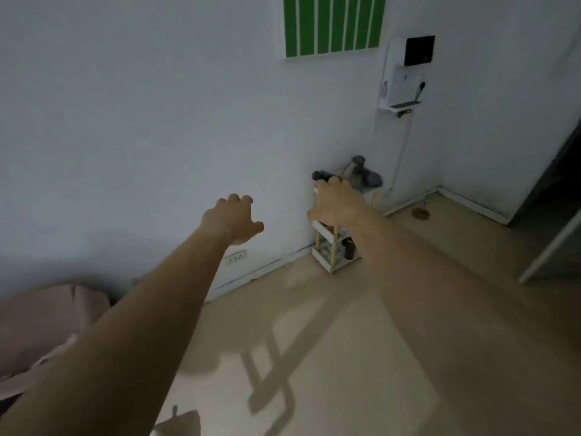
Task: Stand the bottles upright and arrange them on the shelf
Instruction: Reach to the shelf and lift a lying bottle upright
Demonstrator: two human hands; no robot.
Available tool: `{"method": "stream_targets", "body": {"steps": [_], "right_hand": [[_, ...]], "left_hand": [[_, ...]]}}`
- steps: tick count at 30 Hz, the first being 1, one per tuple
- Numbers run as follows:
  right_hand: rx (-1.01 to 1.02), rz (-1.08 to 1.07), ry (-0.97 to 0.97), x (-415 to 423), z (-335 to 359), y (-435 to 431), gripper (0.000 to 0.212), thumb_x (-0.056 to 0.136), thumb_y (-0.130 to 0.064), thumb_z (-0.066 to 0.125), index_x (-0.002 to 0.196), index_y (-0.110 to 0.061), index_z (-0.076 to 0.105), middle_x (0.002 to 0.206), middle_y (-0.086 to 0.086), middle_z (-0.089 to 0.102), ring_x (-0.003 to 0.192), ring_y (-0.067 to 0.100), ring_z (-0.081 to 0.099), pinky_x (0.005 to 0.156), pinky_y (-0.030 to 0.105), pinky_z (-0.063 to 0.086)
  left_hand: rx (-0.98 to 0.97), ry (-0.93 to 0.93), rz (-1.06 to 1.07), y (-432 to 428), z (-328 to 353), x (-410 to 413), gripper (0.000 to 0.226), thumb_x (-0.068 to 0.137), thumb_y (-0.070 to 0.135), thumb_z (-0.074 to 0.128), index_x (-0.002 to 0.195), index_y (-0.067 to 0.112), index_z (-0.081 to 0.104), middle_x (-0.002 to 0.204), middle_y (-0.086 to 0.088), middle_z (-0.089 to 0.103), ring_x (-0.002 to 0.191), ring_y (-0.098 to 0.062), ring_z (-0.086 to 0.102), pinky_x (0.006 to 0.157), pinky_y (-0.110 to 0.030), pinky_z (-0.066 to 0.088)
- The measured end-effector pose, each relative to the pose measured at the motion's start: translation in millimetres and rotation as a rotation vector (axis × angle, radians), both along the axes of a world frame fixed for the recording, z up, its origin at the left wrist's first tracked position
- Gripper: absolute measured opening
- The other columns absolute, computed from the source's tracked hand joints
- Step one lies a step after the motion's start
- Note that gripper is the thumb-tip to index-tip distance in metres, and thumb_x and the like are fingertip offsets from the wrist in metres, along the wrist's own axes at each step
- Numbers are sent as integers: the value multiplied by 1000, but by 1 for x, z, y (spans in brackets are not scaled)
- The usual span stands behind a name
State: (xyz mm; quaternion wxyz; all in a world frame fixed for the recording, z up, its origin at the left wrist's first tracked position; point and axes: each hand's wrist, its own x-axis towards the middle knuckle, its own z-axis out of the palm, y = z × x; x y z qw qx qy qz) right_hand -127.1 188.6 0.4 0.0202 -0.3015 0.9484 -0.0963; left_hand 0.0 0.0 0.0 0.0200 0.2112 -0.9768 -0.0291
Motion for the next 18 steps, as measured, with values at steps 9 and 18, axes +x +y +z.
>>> {"method": "stream_targets", "body": {"steps": [9,18], "right_hand": [[43,-138,-57,-129,-59,72,62,90,-47,60,139,-12,44,144,18,41,129,39,42,97,49,46],[83,-172,-127,-307,-84,94,71,86,-53,61,142,-13,42,146,18,42,134,40,39,102,47,42]], "left_hand": [[39,-116,-162,60,-53,-159,70,93,51,52,151,18,33,149,-11,40,134,-33,41,99,-51,45],[135,-159,-204,89,-80,-340,66,94,51,52,147,16,37,146,-12,44,132,-33,44,97,-48,44]]}}
